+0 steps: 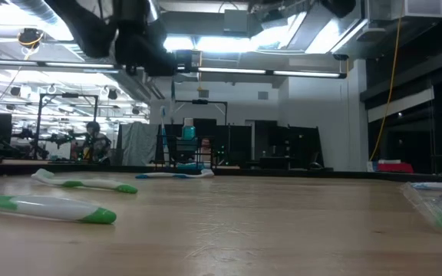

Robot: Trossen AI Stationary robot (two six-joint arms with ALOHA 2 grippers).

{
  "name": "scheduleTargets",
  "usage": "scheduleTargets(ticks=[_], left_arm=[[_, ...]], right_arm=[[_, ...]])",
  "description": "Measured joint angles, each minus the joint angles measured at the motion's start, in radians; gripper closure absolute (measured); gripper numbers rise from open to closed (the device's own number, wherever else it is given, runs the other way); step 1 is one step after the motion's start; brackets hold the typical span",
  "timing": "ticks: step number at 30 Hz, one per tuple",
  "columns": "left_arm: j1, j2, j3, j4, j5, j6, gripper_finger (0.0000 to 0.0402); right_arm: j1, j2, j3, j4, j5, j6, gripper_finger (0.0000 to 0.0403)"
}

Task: Pick & Place toothbrushing station
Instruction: Put the blue toothbrush into the black wire organizer

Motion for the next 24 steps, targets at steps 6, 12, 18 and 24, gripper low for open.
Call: scheduleTargets(ticks=[6, 12, 18, 24], left_arm=[[0.054, 0.095, 0.0, 0.102, -0.014, -0.018, 0.0394], [0.084, 0.164, 0.0, 0.132, -0.009, -0.046, 0.0394], [0.086, 0.234, 0.0, 0.161, -0.009, -0.101, 0.0394], [0.071, 0.276, 0.0, 0.164, -0.046, -0.127, 0.0394]], right_arm=[[0.001, -0.046, 0.0, -0.055, 0.025, 0.012, 0.0222], [0.001, -0.08, 0.0, -0.1, 0.028, 0.009, 0.0222], [0.001, -0.103, 0.0, -0.134, 0.029, 0.009, 0.0222], [0.001, -0.11, 0.0, -0.151, 0.028, 0.011, 0.0222]])
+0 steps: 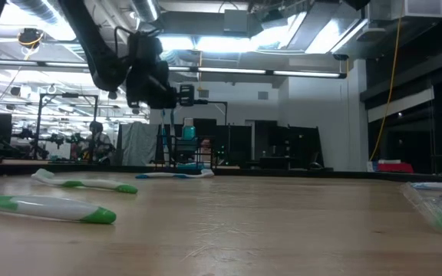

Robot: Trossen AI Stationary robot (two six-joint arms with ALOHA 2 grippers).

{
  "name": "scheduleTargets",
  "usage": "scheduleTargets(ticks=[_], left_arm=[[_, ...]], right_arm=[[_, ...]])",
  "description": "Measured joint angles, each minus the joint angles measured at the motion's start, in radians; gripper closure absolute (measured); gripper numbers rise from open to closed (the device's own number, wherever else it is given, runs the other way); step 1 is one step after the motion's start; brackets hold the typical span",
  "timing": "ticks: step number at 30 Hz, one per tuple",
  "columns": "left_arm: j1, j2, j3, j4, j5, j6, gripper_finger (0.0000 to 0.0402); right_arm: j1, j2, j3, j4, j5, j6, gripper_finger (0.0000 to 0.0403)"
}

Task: Pick & Place toothbrushing station
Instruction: Put the blue toothbrush into the black wire organizer

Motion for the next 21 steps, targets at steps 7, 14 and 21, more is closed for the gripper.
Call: scheduleTargets(ticks=[7, 14, 21], left_arm=[[-0.006, -0.008, 0.0, -0.125, -0.043, -0.011, 0.034], [-0.021, -0.093, 0.0, -0.197, -0.014, -0.012, 0.0284], [-0.005, -0.131, 0.0, -0.252, -0.007, -0.035, 0.0242]], right_arm=[[0.0, -0.004, 0.0, -0.018, 0.001, 0.002, 0.0222], [0.006, -0.004, 0.0, -0.022, 0.015, 0.005, 0.0222], [0.013, -0.004, 0.0, -0.027, 0.019, 0.006, 0.0222]])
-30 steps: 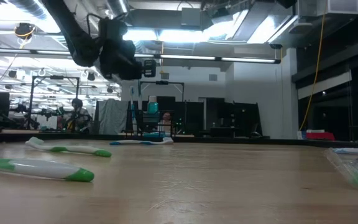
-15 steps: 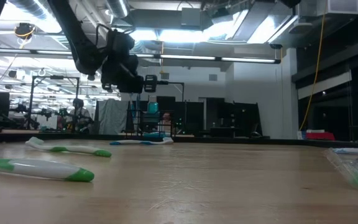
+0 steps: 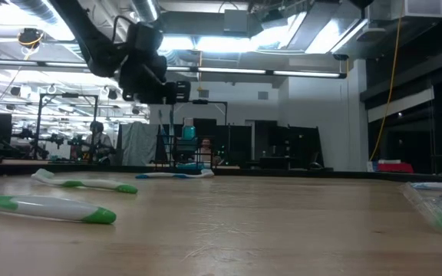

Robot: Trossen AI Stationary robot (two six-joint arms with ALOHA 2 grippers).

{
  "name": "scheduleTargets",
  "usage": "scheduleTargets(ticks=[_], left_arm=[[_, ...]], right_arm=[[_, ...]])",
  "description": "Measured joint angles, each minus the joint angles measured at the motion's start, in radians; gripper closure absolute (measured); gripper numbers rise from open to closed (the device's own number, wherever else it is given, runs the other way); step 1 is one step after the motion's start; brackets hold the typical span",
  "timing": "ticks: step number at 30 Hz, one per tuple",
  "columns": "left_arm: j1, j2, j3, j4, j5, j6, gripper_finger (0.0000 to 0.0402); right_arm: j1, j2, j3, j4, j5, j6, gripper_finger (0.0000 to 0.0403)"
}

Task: Pick & Place toothbrushing station
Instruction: Put the blue toothbrush into the black wire organizer

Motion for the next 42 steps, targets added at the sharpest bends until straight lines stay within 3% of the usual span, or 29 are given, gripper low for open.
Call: scheduleTargets(ticks=[15, 31, 39, 42], left_arm=[[0.014, -0.002, 0.0, -0.249, 0.018, -0.147, 0.0219], [-0.046, -0.02, 0.0, -0.234, -0.034, -0.131, 0.0219], [-0.054, -0.032, 0.0, -0.263, -0.068, -0.123, 0.0199], [-0.053, -0.038, 0.001, -0.255, -0.021, -0.07, 0.0193]], right_arm=[[0.037, 0.0, 0.0, -0.022, 0.044, 0.045, 0.0222], [0.057, 0.0, 0.0, -0.045, 0.059, 0.071, 0.0222], [0.065, 0.0, 0.0, -0.06, 0.057, 0.084, 0.0222], [0.065, 0.0, 0.0, -0.075, 0.056, 0.094, 0.0222]])
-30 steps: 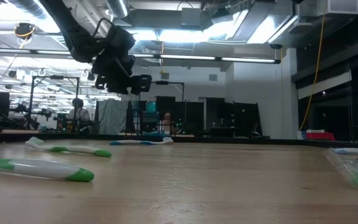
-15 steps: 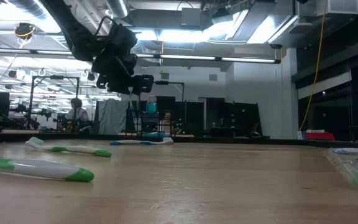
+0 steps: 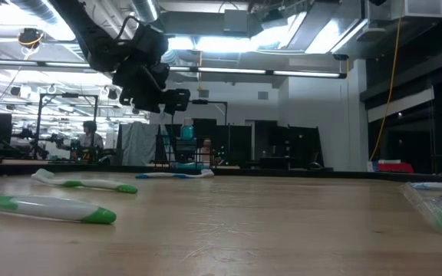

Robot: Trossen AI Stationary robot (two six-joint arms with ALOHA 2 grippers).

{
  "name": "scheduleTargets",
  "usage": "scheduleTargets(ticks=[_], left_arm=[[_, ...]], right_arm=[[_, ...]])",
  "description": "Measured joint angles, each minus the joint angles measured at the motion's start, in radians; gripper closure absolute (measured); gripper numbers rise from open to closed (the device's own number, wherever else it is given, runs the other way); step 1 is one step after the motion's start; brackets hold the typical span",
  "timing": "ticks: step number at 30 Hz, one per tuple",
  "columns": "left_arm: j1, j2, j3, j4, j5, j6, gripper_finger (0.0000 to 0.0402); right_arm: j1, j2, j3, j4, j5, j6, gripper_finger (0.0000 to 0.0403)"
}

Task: Pick & Place toothbrushing station
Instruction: Put the blue toothbrush into the black wire organizer

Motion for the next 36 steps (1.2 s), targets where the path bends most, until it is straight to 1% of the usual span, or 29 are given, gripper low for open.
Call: scheduleTargets(ticks=[2, 4, 7, 8, 11, 15, 17, 19, 20, 22, 24, 26, 28, 30, 32, 36], left_arm=[[0.0, -0.009, 0.002, -0.002, -0.048, -0.006, 0.019], [0.009, -0.028, 0.002, -0.013, 0.001, -0.013, 0.0188], [0.004, -0.06, 0.003, -0.036, -0.03, -0.015, 0.0187], [0.001, -0.075, 0.003, -0.069, -0.022, -0.033, 0.0187], [-0.024, -0.124, 0.004, -0.149, 0.072, -0.059, 0.0187], [-0.102, -0.157, 0.002, -0.39, 0.176, -0.117, 0.0188], [-0.157, -0.168, 0.002, -0.451, 0.252, -0.16, 0.0188], [-0.227, -0.168, 0.002, -0.478, 0.335, -0.175, 0.0188], [-0.263, -0.16, 0.002, -0.481, 0.347, -0.175, 0.0188], [-0.325, -0.147, 0.002, -0.485, 0.331, -0.176, 0.0188], [-0.348, -0.13, 0.003, -0.464, 0.299, -0.185, 0.0188], [-0.348, -0.103, 0.003, -0.45, 0.33, -0.192, 0.0189], [-0.334, -0.064, 0.003, -0.402, 0.411, -0.177, 0.0194], [-0.305, -0.03, 0.011, -0.393, 0.507, -0.17, 0.0201], [-0.271, 0.009, 0.044, -0.421, 0.575, -0.181, 0.021], [-0.225, 0.071, 0.134, -0.536, 0.617, -0.186, 0.0231]], right_arm=[[0.0, 0.0, 0.0, -0.002, -0.001, 0.001, 0.0222], [0.0, 0.0, 0.0, -0.008, -0.004, 0.002, 0.0222], [0.0, 0.0, 0.0, -0.008, -0.004, 0.002, 0.0222], [0.0, 0.0, 0.0, -0.008, -0.004, 0.002, 0.0222], [0.005, 0.0, 0.0, -0.021, -0.003, 0.019, 0.0222], [0.027, 0.0, 0.0, -0.072, 0.008, 0.068, 0.0222], [0.042, 0.0, 0.0, -0.107, 0.02, 0.107, 0.0222], [0.056, -0.002, 0.0, -0.14, 0.029, 0.145, 0.0222], [0.061, -0.004, 0.0, -0.156, 0.031, 0.16, 0.0222], [0.072, -0.007, 0.0, -0.169, 0.046, 0.184, 0.0222], [0.079, -0.011, 0.0, -0.175, 0.064, 0.19, 0.0222], [0.079, -0.015, 0.0, -0.176, 0.067, 0.19, 0.0222], [0.079, -0.015, 0.0, -0.176, 0.068, 0.191, 0.0222], [0.079, -0.015, 0.0, -0.176, 0.072, 0.193, 0.0222], [0.079, -0.015, 0.0, -0.175, 0.074, 0.193, 0.0222], [0.089, -0.016, 0.0, -0.172, 0.086, 0.208, 0.0222]])
